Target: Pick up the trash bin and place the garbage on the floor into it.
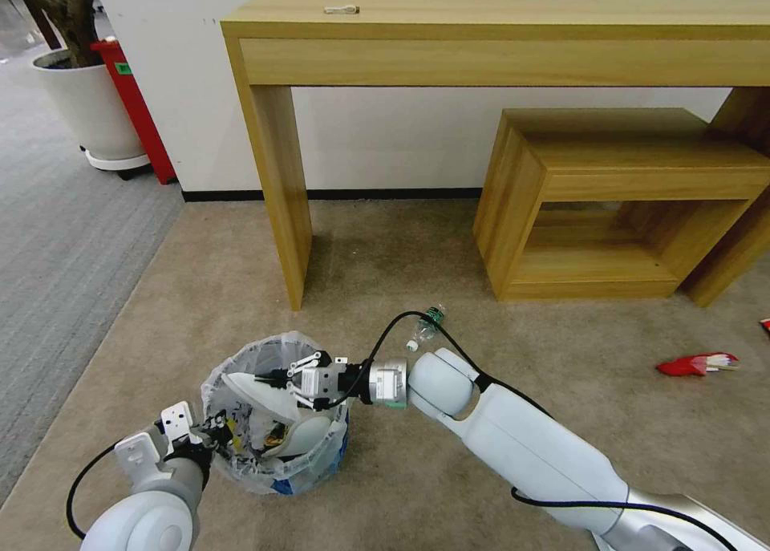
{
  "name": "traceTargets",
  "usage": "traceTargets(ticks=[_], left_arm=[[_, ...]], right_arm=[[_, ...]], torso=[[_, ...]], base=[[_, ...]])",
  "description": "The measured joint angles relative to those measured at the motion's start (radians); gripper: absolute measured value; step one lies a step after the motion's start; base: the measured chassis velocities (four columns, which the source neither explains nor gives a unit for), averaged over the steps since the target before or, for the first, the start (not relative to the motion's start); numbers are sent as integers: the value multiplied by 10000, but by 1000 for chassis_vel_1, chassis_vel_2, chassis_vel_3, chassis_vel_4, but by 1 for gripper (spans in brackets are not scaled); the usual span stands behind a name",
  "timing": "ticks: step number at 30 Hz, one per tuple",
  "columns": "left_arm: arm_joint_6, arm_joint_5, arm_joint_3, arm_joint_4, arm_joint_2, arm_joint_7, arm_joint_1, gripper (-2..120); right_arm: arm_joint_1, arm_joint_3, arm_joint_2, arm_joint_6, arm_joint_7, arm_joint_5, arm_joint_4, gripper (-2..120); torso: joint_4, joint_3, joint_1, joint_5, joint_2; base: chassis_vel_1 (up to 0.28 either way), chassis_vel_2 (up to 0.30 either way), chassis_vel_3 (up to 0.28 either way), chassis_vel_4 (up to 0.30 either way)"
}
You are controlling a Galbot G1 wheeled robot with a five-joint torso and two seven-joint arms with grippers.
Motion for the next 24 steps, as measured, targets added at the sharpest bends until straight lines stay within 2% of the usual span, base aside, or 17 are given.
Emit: traceTargets(ticks=[1,3,4,5,8,9,12,13,16,17,19,21,23,24], left_arm=[[0,0,0,0,0,0,0,1],[-5,0,-2,-8,4,10,8,1],[-7,-3,-15,-8,20,15,16,1],[-7,-3,-15,-8,20,15,16,1],[-27,-16,-81,50,78,21,25,1],[-27,-16,-81,50,78,21,25,1],[-48,-41,-103,69,96,22,21,1],[-48,-41,-103,69,96,22,21,1],[-104,-17,-102,12,104,22,16,1],[-104,-17,-102,12,104,22,16,1],[-162,15,-104,-60,113,38,2,1],[-209,41,-89,-173,108,53,-6,1],[-232,52,-73,-233,98,54,-4,1],[-254,58,-53,-306,86,53,3,1]], right_arm=[[0,0,0,0,0,0,0,0],[-26,146,8,142,277,1072,14,1],[-113,318,19,195,562,2021,93,7],[-113,318,19,195,562,2021,93,7],[-438,872,-115,174,1640,3744,443,19],[-438,872,-115,174,1640,3744,443,19],[-1114,2090,-361,-250,3362,4114,802,36],[-1114,2090,-361,-250,3362,4114,802,36],[-2009,3404,-391,-261,4986,4037,898,49],[-2009,3404,-391,-261,4986,4037,898,49],[-2643,4290,-374,-259,5467,3955,965,59],[-3260,5261,-296,-115,5476,3771,998,68],[-3523,5667,-251,-13,5442,3693,1033,71],[-3812,6136,-182,94,5398,3566,1090,78]], torso=[[0,0,0,0,0],[1,0,0,0,0],[1,0,0,0,0],[1,0,0,0,0],[2,0,0,1,0],[2,0,0,1,0],[-1,-1,0,1,0],[-1,-1,0,1,0],[0,0,0,1,0],[0,0,0,1,0],[-1,0,0,3,0],[-2,0,0,2,0],[-1,0,0,3,0],[0,0,0,3,0]], base=[[0,0,0,0],[0,0,0,0],[0,0,0,0],[0,0,0,0],[0,0,0,0],[0,0,0,0],[0,0,0,0],[0,0,0,0],[0,0,0,0],[0,0,0,0],[0,0,0,0],[0,0,0,0],[0,0,0,0],[0,0,0,0]])
